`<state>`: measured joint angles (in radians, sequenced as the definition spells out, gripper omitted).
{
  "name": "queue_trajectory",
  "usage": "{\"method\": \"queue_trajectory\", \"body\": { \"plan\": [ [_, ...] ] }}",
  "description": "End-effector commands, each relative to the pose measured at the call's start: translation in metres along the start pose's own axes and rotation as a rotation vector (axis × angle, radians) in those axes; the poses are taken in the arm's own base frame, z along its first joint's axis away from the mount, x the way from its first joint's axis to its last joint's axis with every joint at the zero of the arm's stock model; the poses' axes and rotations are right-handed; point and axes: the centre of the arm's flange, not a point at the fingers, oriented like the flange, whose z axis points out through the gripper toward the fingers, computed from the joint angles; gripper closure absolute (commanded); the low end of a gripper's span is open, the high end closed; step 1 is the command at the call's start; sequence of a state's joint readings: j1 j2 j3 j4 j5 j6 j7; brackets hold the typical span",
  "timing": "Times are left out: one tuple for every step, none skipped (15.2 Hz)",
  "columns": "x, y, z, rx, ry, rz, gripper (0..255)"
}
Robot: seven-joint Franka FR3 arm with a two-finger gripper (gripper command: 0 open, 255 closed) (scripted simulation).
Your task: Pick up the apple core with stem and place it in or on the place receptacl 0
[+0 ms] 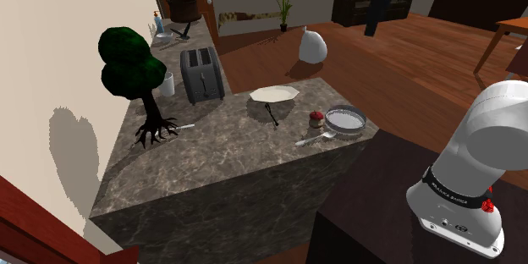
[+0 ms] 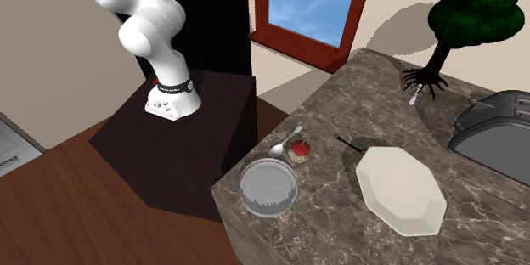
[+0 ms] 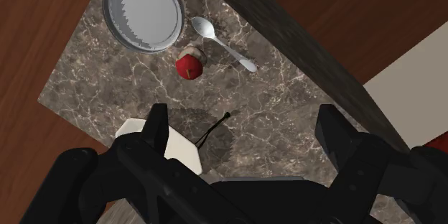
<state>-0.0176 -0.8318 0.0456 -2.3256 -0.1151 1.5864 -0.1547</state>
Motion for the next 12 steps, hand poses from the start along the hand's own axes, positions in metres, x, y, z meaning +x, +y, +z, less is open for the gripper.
{"method": "queue_trajectory", "body": {
  "plan": [
    [0.000,0.000,0.000,0.000,0.000,0.000,0],
    [0.001,0.003,0.013,0.003,0.005,0.000,0],
    [0.003,0.006,0.026,0.005,0.010,0.001,0],
    [0.004,0.009,0.038,0.008,0.015,0.001,0],
    [0.006,0.012,0.051,0.010,0.020,0.001,0],
    [0.007,0.015,0.064,0.013,0.026,0.001,0],
    [0.009,0.017,0.077,0.016,0.031,0.002,0],
    [0.011,0.020,0.089,0.018,0.036,0.002,0],
    [0.012,0.023,0.102,0.021,0.041,0.002,0],
    [0.014,0.026,0.115,0.023,0.046,0.002,0],
    [0.016,0.028,0.128,0.026,0.051,0.003,0],
    [0.018,0.031,0.140,0.029,0.056,0.003,0]
  ]
}}
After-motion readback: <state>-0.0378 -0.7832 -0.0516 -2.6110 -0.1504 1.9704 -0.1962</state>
